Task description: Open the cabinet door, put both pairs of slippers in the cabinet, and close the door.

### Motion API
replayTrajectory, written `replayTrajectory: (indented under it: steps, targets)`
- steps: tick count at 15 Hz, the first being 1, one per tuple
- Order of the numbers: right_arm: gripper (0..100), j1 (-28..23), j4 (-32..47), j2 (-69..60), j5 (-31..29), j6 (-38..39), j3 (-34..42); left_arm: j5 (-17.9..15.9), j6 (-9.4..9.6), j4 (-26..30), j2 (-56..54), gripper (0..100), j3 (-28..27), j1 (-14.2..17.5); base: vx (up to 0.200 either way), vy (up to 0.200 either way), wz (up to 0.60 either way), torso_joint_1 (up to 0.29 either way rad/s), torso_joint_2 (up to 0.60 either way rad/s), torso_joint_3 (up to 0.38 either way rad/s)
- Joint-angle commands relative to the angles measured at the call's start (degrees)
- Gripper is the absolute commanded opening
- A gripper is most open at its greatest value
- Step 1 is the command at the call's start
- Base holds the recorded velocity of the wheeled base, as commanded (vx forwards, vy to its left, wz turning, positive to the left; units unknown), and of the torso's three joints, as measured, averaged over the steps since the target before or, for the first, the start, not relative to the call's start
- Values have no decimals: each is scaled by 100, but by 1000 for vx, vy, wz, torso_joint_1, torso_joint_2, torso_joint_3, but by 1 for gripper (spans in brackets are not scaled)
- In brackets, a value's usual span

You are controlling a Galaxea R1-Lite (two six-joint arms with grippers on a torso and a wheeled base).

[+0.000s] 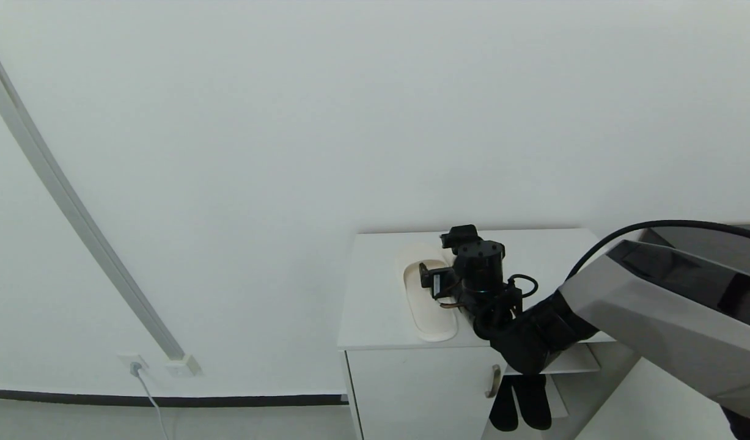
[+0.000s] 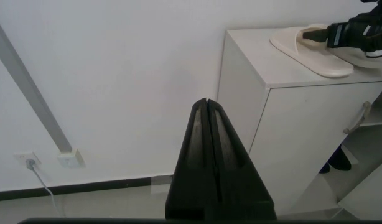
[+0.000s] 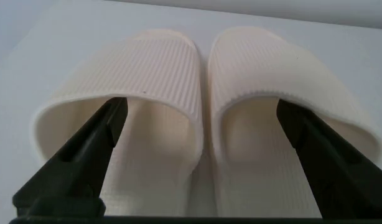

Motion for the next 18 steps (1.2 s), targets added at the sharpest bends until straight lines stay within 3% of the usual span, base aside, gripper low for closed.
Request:
replayTrajectory:
  steps: [1,5,6,15,18]
  targets:
    - [100,-29,7,260,-1,-36,-207,-2,1,0,7,0,1,2,0,0,0,0,0,0]
    - [100,-55,182,348,7,-45,-445,-2,1,0,7,0,1,2,0,0,0,0,0,0]
    - [0,-55,191,348,25,-45,-471,-2,-8,0,7,0,1,2,0,0,0,0,0,0]
    - [0,-64,182,111,25,-45,-401,-2,1,0,7,0,1,2,0,0,0,0,0,0]
    - [0,15,121,-891,377,-27,346,-2,-8,0,7,0,1,2,0,0,0,0,0,0]
